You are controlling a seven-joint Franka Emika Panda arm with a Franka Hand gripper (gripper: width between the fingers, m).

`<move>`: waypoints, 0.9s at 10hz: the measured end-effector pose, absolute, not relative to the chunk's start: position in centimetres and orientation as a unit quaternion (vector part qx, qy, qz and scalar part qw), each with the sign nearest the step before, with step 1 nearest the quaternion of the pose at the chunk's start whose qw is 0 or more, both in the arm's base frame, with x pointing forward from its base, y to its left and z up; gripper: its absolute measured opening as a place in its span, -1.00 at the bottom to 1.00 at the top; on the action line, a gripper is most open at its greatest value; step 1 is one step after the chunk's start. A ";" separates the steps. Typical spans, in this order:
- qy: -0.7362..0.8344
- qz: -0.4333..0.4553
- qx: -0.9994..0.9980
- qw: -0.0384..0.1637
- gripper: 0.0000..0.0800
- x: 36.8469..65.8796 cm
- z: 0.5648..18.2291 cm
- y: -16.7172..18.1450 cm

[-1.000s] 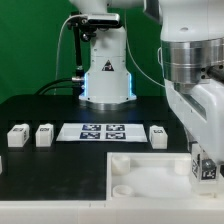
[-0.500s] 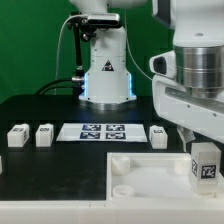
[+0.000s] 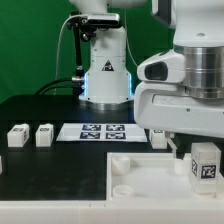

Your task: Assemble one leg

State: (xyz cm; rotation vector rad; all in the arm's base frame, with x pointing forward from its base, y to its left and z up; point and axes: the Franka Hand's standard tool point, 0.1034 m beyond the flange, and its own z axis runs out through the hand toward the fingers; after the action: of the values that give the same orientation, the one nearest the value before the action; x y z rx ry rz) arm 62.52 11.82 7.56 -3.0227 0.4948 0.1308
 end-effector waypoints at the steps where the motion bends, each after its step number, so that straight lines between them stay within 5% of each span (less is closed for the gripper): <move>1: 0.066 0.029 -0.997 0.038 0.62 62.9 7.8 11.6; 4: 0.062 0.020 -0.997 0.039 0.55 63.2 7.8 11.5; 6: 0.118 0.022 -0.992 0.039 -0.27 63.2 7.7 11.6; 9: 0.243 0.027 -0.969 0.036 -0.26 63.2 7.7 11.4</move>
Offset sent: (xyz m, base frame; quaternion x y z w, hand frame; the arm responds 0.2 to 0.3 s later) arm 0.0000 0.0000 0.0000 0.0000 0.0000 0.0899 0.9960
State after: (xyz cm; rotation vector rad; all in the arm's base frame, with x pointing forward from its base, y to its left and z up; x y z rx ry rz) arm 63.18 11.36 7.69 -2.9774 0.7457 0.0823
